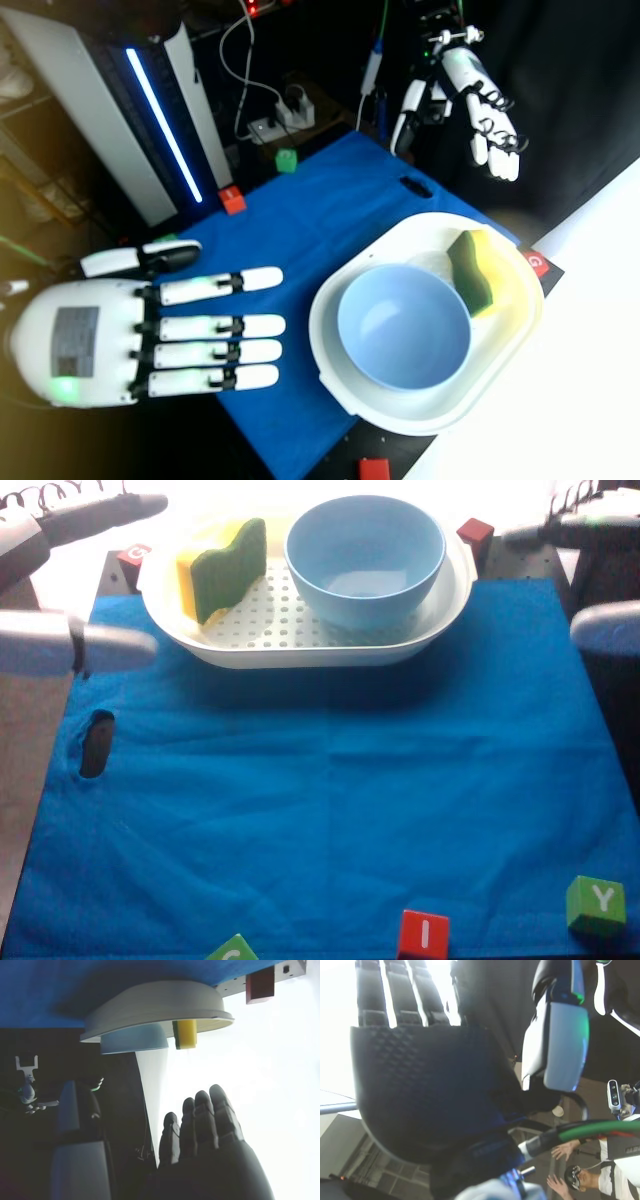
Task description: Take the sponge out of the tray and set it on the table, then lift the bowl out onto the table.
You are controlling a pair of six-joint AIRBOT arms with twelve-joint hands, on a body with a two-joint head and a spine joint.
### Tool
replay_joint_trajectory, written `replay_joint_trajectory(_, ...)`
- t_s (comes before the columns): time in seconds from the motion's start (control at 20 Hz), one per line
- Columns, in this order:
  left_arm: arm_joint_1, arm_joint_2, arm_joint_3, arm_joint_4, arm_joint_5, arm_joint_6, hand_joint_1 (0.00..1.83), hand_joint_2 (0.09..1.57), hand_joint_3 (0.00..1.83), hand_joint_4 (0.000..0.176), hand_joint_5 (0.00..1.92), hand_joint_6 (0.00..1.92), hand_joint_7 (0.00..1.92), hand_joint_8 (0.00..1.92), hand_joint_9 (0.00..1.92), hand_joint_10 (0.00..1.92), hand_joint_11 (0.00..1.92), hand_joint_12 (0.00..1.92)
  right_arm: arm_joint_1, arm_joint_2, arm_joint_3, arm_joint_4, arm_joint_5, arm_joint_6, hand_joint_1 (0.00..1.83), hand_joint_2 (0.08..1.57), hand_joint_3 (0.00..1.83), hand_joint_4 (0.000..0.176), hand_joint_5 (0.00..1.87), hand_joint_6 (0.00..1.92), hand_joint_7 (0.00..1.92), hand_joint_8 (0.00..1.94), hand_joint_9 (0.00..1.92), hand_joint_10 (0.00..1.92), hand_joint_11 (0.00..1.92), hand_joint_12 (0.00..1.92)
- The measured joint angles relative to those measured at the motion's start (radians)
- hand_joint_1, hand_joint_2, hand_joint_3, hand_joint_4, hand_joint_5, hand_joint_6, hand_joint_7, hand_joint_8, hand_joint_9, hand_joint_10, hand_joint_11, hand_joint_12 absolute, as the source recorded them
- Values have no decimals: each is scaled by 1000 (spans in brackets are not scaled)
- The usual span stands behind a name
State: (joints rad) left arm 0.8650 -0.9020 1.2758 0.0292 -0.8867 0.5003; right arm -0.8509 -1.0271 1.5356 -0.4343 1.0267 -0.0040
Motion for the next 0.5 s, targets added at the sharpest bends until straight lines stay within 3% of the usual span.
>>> replay_joint_trajectory(0.05,0,0,0,-1,-1,0,600,1065,9,69,276,5,193,3,76,18,28,13,0,0,0,-3,-1,0,160,1384,0,94,430,4,321,1,289,4,119,490)
replay_joint_trajectory(0.15,0,-10,1,-10,-3,0,654,1089,12,108,266,3,173,4,66,9,16,7,0,-1,0,-2,0,0,166,1386,0,94,431,3,320,1,281,0,105,480)
replay_joint_trajectory(0.25,0,-13,1,0,-4,0,642,1114,14,103,257,1,180,5,77,10,35,17,0,-5,0,0,0,0,189,1393,2,94,433,2,315,1,276,1,104,471)
replay_joint_trajectory(0.3,-5,-13,2,-3,-1,1,608,1095,3,94,298,3,233,4,148,11,98,57,0,-8,3,-2,0,0,188,1389,0,80,442,5,319,3,281,3,113,473)
replay_joint_trajectory(0.35,-16,-19,11,-1,0,1,584,1082,0,92,317,7,260,10,185,19,132,77,0,-8,4,-5,-3,0,190,1383,0,81,450,7,324,4,296,8,137,484)
replay_joint_trajectory(0.4,-62,-45,40,-2,13,5,568,1057,0,147,307,1,266,8,178,10,82,65,0,-12,5,-4,-4,0,184,1378,0,82,452,6,329,5,298,7,140,486)
replay_joint_trajectory(0.45,-85,-61,59,7,23,10,568,1057,0,147,307,1,266,8,178,10,82,65,0,-12,8,-6,-4,1,184,1378,0,82,452,6,329,5,298,7,140,486)
replay_joint_trajectory(0.5,-141,-117,115,8,62,25,686,1048,0,128,340,8,301,19,222,1,35,274,0,-13,12,-12,-11,0,166,1379,0,79,446,2,326,2,292,3,134,472)
